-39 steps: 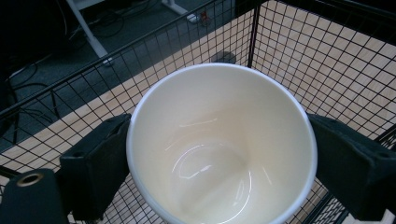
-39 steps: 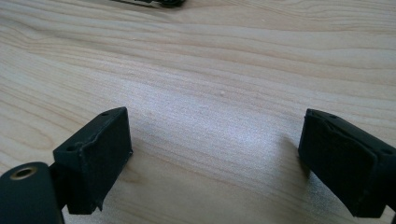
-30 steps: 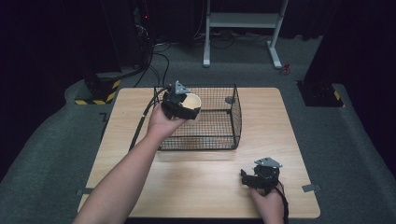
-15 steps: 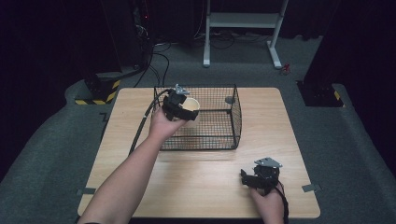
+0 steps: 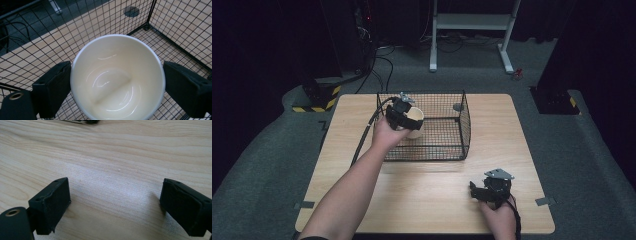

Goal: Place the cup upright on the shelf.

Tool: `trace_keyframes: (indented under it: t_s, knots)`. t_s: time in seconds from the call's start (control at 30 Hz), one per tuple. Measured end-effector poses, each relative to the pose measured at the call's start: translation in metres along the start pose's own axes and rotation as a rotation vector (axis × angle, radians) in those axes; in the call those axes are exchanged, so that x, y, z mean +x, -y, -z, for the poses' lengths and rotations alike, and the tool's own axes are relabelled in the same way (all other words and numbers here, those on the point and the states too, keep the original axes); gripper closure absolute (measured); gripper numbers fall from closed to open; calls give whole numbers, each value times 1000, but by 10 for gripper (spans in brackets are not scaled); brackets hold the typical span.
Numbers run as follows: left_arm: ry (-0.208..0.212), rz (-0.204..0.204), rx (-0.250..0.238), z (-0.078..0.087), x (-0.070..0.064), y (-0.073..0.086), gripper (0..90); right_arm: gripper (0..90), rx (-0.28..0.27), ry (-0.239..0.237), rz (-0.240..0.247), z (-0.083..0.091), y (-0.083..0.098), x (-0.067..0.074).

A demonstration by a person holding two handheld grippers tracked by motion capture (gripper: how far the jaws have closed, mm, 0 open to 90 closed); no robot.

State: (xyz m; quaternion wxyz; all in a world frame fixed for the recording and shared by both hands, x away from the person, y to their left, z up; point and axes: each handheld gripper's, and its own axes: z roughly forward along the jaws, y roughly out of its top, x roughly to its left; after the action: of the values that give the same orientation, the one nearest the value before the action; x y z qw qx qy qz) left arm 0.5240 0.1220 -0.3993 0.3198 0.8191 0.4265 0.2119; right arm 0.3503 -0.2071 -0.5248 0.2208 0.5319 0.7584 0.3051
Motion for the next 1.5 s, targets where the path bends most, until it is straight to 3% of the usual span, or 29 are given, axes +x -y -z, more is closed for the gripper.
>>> trace_keyframes:
  t_s: [0.73,1.33,1.5]
  knots:
    - [-3,-4,99,-19,-1,8,115,91,-1,-3,2,0,0,0]
    - [7,3,99,-22,-2,9,115,91,1,-3,-1,0,0,0]
    - [15,28,98,-22,1,11,114,91,-1,-3,2,0,0,0]
